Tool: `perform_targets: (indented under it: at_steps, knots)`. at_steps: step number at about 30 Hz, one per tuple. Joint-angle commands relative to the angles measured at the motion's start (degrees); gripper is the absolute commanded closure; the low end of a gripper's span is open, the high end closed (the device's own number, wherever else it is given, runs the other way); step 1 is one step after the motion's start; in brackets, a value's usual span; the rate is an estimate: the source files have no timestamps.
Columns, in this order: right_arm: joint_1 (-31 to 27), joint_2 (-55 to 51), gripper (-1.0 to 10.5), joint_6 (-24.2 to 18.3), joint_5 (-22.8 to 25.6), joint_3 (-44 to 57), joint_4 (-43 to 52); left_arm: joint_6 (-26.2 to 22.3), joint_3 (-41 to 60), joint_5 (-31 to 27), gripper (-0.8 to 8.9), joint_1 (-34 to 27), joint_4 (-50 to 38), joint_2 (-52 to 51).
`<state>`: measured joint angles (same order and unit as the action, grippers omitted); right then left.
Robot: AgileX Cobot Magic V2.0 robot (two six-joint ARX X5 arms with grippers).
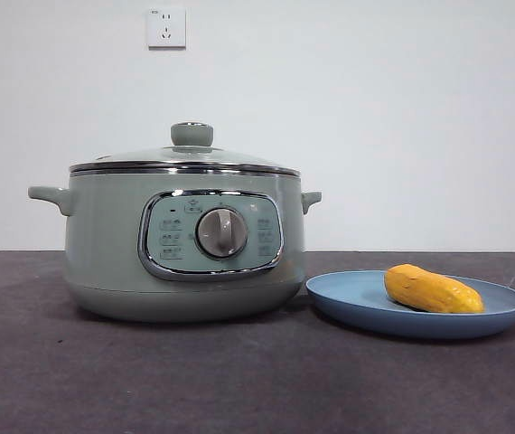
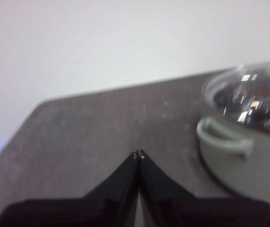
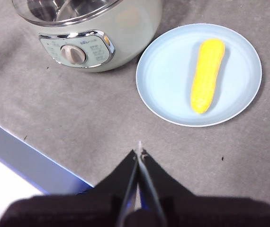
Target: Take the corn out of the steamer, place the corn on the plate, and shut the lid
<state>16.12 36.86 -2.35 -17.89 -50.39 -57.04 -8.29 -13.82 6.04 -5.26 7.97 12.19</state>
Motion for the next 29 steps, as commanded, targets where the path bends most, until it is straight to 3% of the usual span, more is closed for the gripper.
perform_targets:
  at_steps: [1, 8, 19, 29]
  knots:
    - [0.1, 0.0, 9.5, -0.1, 0.0, 0.3, 0.3, 1.0, 3.2, -0.8, 8.17, -0.3, -0.9, -1.8]
    - [0.1, 0.0, 9.5, -0.1, 0.0, 0.3, 0.3, 2.9, 9.4, -1.5, 8.17, -0.3, -0.8, -7.6]
    - [0.1, 0.0, 9.5, -0.1, 0.0, 0.3, 0.3, 10.5, 13.6, -1.4, 8.17, -0.1, 2.2, -12.0]
    - [0.1, 0.0, 9.5, -0.1, 0.0, 0.3, 0.3, 10.4, 13.6, -1.5, 8.17, -0.2, 2.0, -12.0]
